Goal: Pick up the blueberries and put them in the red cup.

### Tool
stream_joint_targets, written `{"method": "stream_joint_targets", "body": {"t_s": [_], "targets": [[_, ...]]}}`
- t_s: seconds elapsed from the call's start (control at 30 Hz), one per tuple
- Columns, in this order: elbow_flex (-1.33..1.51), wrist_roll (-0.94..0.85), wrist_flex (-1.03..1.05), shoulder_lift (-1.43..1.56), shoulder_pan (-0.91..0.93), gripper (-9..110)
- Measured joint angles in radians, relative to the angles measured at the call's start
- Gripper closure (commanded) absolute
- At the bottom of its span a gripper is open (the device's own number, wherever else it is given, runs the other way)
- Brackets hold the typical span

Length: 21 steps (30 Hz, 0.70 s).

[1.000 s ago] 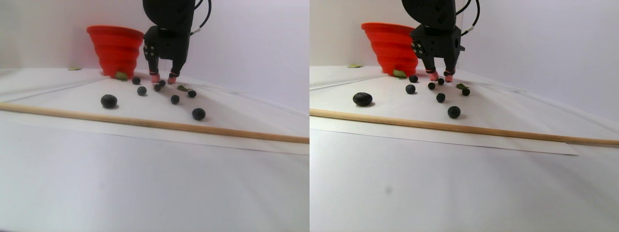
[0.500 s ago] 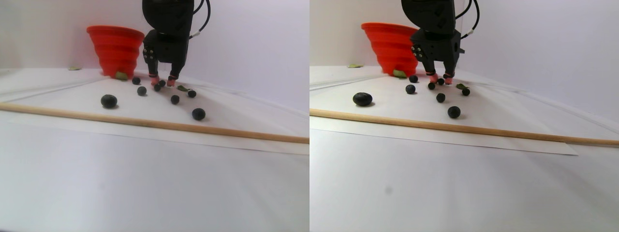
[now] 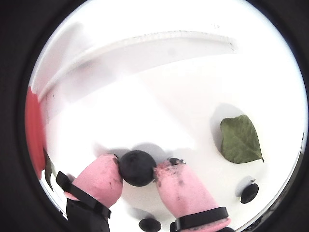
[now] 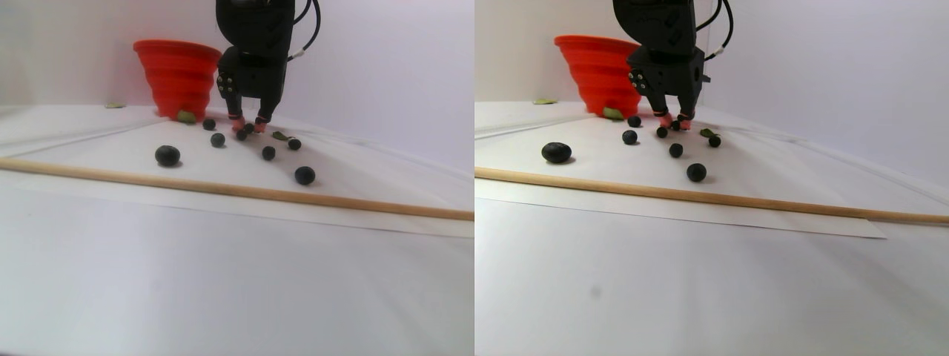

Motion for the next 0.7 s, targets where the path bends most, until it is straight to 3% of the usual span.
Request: {"method": "stream_joint_targets", "body": {"t_s": [0.7], "targets": [[-0.015,-0.058,-0.002,-0.006,0.0,91]]}}
